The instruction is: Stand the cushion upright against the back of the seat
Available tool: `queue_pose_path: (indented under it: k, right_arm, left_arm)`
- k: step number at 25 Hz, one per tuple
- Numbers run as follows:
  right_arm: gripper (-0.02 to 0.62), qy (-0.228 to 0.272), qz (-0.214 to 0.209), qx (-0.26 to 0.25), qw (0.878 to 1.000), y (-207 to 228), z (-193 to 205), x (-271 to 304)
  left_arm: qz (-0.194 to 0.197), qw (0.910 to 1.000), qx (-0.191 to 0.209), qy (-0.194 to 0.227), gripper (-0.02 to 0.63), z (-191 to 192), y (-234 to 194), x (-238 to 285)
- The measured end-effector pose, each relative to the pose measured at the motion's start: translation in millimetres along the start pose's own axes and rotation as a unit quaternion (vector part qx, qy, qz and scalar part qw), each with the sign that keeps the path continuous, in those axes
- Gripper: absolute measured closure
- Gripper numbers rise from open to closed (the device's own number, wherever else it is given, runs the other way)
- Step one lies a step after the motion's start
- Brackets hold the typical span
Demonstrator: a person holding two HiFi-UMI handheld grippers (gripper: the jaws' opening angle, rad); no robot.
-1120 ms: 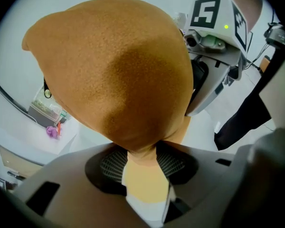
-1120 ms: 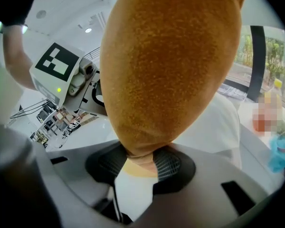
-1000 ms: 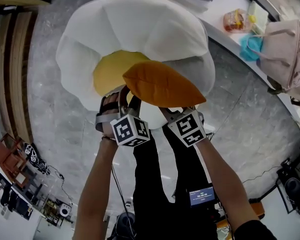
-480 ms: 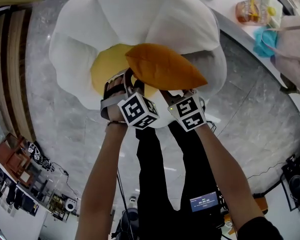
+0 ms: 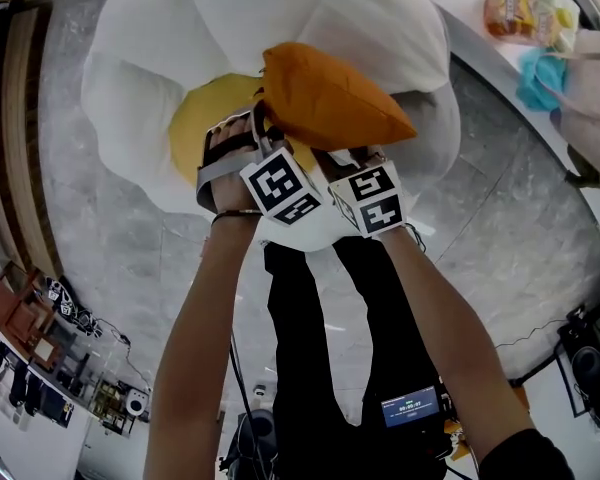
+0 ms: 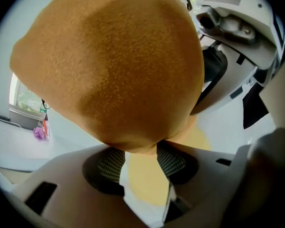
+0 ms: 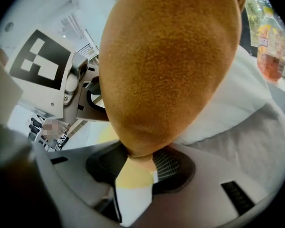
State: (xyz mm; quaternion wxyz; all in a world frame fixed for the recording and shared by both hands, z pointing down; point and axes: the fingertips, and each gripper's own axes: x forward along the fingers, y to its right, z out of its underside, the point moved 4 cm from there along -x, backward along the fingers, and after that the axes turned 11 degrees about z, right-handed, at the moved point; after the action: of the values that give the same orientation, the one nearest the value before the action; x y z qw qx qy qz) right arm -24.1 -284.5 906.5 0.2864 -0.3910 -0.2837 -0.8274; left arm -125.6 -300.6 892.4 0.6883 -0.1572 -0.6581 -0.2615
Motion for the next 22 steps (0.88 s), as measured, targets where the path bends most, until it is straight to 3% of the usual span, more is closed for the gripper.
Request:
queue_pose_path:
  k: [5,9,13,18,22]
  right_arm:
    - [0.417,-0.005,0.000,0.041,0.999,8.8,-5.5,9.9]
    - [0.416,-0.016,-0.005,0.075,0.997,15.8,-9.9,10.7]
    - [0.412,-0.030,-0.007,0.087,0.996,14.4,-9.5,9.8]
    - [0.341,-0.043,-0.009,0.096,0.994,14.8,-10.7,7.9]
    - [0.325,-0.048,-0.002,0.098,0.994,14.4,-12.0,0.1]
  left_arm:
    - [-0.008,0.9999,-0.008,-0.012,0.397,-2.9,-10.6,6.1]
    - [-0.008,0.9977,-0.067,-0.008,0.391,2.2,-4.6,-0.3]
    - [0.002,0.9962,-0.087,0.000,0.391,11.9,11.9,-10.4]
    - [0.006,0.9955,-0.093,0.013,0.391,14.2,23.1,-20.0]
    - [0.005,0.9946,-0.101,0.023,0.391,15.9,24.6,-30.2]
